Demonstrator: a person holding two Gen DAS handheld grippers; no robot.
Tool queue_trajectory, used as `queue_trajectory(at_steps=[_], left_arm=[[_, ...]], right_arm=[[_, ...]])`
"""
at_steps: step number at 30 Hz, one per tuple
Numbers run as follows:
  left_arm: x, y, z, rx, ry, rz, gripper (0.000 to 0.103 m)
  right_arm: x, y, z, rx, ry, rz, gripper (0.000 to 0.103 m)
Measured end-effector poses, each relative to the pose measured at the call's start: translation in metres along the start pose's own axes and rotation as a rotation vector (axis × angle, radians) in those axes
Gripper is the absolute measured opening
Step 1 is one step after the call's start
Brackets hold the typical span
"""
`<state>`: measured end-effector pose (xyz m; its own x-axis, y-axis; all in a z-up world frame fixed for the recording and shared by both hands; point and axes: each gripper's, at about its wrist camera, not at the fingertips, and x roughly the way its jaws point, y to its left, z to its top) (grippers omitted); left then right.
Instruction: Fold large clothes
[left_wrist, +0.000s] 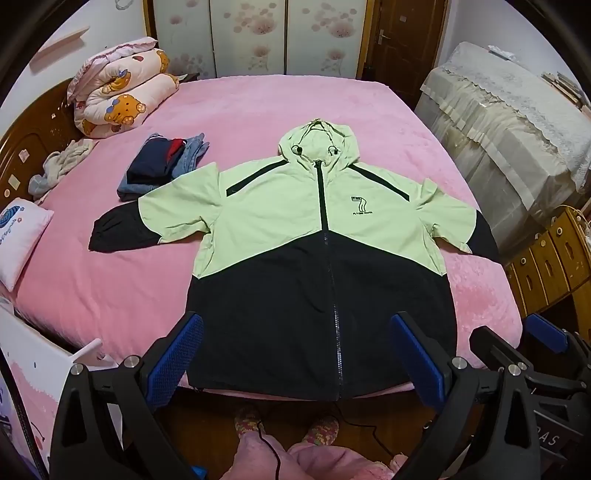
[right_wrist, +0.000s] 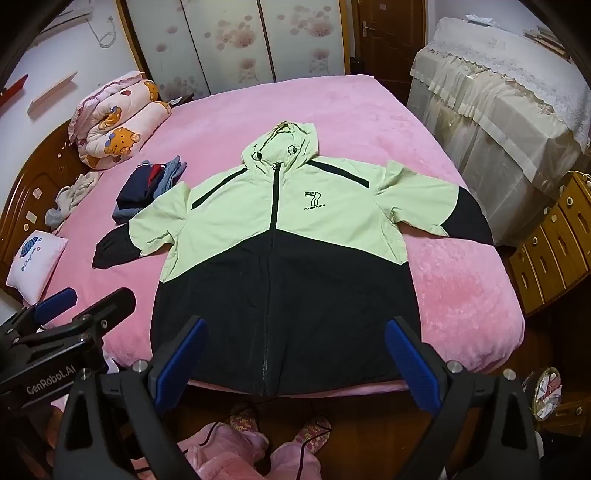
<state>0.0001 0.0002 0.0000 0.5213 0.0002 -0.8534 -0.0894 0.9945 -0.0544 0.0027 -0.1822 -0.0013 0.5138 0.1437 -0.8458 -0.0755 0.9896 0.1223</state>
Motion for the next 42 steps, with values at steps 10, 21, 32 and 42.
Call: queue_trajectory(at_steps=[10, 21, 32, 42], left_arm=[[-0.002, -0.006, 0.007, 0.013, -0.012, 0.021, 0.099], [-0.004, -0.009, 0.005, 0.022, -0.029, 0.033, 0.098], [-0.003, -0.009, 0.006, 0.014, -0.041, 0.025, 0.098], [-0.002, -0.008, 0.006, 0.014, -0.04, 0.024, 0.098]], right_arm=[[0.002, -0.002, 0.004, -0.003, -0.004, -0.003, 0.098], [0.004, -0.005, 0.006, -0.002, -0.003, 0.0, 0.097], [0.006, -0.008, 0.008, -0.001, -0.007, 0.001, 0.097], [0.008, -0.01, 0.007, -0.001, -0.006, 0.002, 0.097]])
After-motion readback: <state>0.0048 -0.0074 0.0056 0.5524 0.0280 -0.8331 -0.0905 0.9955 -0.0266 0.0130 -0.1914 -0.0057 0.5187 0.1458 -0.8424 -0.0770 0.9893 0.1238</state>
